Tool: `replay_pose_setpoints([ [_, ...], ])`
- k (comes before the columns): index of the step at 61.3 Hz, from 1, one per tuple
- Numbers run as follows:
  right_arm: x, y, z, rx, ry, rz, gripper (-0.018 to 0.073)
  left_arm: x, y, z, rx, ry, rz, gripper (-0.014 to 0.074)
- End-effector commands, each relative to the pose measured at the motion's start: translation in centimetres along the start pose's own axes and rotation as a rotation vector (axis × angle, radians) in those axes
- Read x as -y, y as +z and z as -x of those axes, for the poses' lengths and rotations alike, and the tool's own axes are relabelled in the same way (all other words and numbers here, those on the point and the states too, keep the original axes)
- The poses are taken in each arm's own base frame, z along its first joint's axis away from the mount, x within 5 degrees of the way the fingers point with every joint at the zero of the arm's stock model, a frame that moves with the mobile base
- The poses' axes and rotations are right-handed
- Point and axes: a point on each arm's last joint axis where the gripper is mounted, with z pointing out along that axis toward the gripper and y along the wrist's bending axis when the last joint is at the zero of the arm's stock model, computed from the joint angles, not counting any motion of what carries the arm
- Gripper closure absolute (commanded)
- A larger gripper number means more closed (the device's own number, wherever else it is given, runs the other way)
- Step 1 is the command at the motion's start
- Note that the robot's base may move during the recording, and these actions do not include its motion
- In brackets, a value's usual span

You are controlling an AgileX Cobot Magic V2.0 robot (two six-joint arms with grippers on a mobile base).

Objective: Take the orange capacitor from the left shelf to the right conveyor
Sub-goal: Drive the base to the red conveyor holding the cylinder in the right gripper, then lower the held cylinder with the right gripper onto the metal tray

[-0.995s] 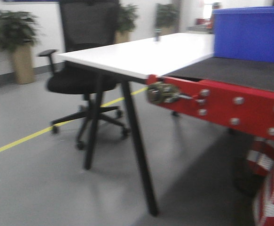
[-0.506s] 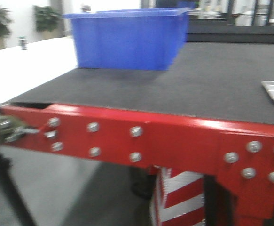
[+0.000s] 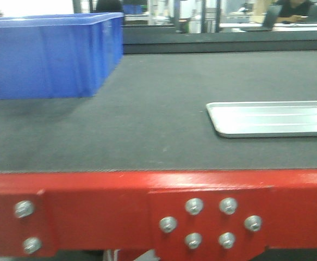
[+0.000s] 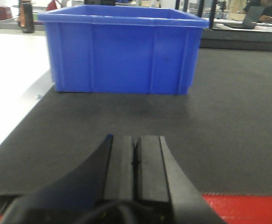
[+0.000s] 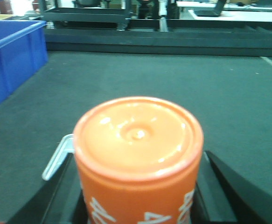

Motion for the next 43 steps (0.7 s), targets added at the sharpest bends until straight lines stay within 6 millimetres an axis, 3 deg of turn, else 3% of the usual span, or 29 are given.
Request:
replay_pose_setpoints([
  [1, -0.10, -0.18, 1.60, 0.103, -0.015, 0.008, 0.0522, 0.02, -0.16, 0.98, 0.102, -0.002, -0.005, 0.0723],
  [43, -0.10, -0.18, 1.60, 0.103, -0.015, 0.008, 0.0522, 0.02, -0.16, 0.98, 0.102, -0.002, -0.005, 0.0723],
])
